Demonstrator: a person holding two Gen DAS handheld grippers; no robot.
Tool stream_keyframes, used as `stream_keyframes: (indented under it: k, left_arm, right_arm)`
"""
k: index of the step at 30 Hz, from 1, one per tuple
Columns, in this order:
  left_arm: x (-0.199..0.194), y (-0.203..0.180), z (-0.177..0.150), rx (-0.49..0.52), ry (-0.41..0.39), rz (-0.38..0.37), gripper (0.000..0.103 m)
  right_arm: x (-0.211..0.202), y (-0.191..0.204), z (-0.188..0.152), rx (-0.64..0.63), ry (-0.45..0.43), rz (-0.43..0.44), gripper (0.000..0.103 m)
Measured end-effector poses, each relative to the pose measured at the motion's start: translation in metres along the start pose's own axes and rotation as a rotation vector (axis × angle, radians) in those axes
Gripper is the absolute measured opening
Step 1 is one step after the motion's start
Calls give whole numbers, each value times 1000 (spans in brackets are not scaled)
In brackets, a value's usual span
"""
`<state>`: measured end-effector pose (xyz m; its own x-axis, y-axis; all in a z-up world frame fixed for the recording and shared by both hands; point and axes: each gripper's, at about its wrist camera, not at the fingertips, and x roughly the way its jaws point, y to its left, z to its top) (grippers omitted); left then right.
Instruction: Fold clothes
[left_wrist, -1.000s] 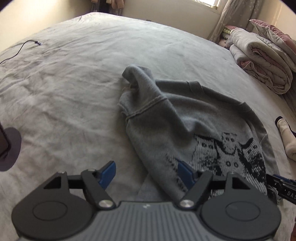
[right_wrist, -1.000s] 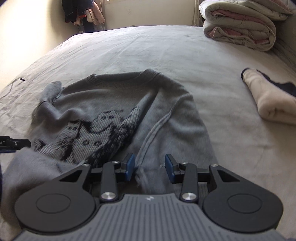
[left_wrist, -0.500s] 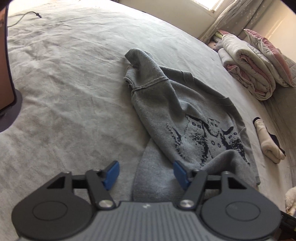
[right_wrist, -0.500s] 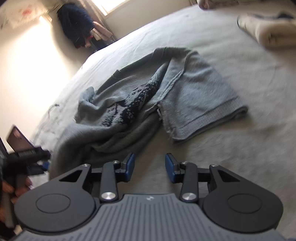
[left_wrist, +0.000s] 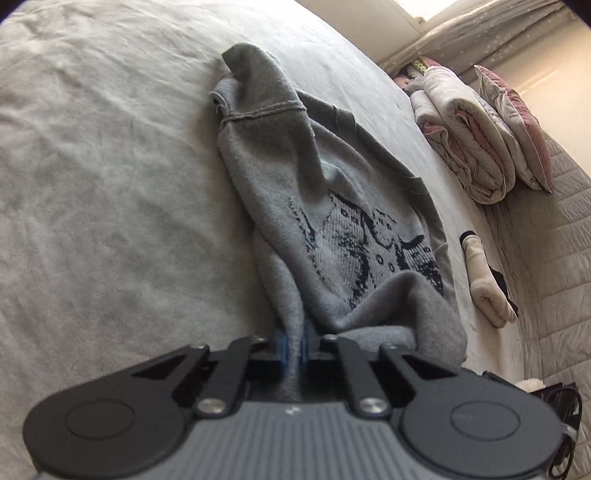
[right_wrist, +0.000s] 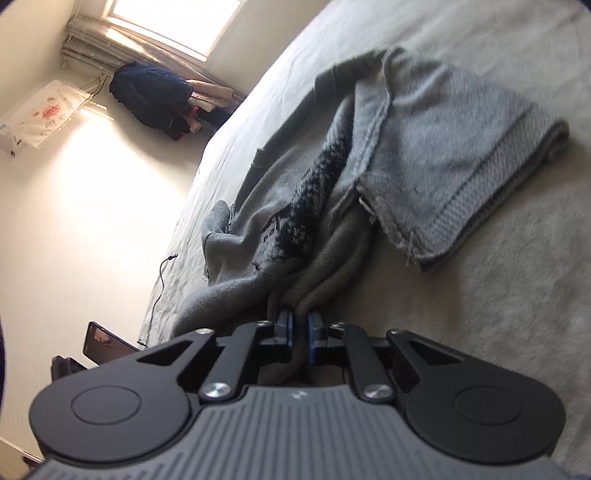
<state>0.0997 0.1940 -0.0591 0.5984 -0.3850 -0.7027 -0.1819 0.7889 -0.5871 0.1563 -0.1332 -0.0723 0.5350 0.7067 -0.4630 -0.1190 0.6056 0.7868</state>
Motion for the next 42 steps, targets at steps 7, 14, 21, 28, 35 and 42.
stream_keyframes:
  k: [7,14,21,28,35,42]
  left_arm:
    - [-36,-4,-1,21,-72,-2,5]
    - [-67,7,1,49,-131,40,5]
    - [-66,25,4,64,-113,115,5]
    - [-53,33,2,89,-35,92,8]
    - [-70,15,4,226,-21,49,43]
    - [-88,19,-12,259,9,31,48]
  right_arm:
    - [-31,21,10,-112,-47,-91,8]
    - [-64,13,22,-171,-111,-206,8]
    - [-62,3,44,-244,-193,-348,8]
    - [-53,-11,45,-218,-118,-387,13]
    - [-65,21,32,-247,-80,-368,36]
    - [-49,61,-12,-337,-24,-356,38]
